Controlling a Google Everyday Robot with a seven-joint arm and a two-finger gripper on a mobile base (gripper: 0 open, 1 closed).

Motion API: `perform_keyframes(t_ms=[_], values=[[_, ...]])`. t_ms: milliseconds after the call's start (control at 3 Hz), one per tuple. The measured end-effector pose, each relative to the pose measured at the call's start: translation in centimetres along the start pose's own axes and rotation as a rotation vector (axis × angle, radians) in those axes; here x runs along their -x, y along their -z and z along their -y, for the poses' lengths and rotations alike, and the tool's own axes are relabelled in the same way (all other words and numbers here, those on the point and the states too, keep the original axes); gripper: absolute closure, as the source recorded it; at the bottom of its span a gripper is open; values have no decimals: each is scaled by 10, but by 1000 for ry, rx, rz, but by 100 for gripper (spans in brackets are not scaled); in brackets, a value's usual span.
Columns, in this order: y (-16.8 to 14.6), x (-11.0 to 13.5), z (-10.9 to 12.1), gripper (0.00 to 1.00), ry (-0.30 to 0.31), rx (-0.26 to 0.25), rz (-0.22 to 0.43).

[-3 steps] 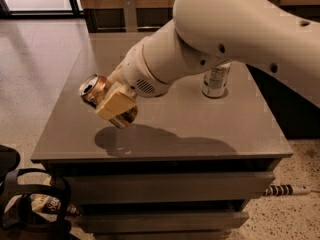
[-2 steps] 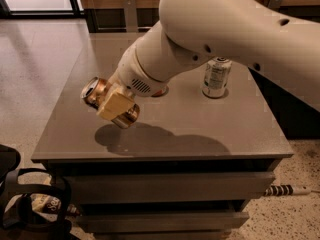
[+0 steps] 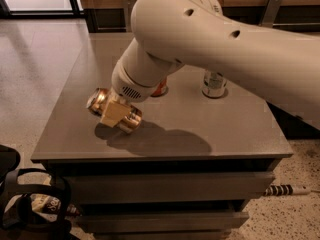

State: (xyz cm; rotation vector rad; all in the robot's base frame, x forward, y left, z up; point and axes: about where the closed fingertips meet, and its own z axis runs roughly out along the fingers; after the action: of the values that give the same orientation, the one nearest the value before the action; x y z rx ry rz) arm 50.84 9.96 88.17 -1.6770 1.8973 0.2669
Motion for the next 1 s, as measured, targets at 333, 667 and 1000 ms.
perform_keyframes(t_ms=[333,667,1000], values=[[-17,-3,-2,100,1,4,-42],[-33,-3,-6,100,12,4,-111],[-45,-4,-8,89,13,1,-142]])
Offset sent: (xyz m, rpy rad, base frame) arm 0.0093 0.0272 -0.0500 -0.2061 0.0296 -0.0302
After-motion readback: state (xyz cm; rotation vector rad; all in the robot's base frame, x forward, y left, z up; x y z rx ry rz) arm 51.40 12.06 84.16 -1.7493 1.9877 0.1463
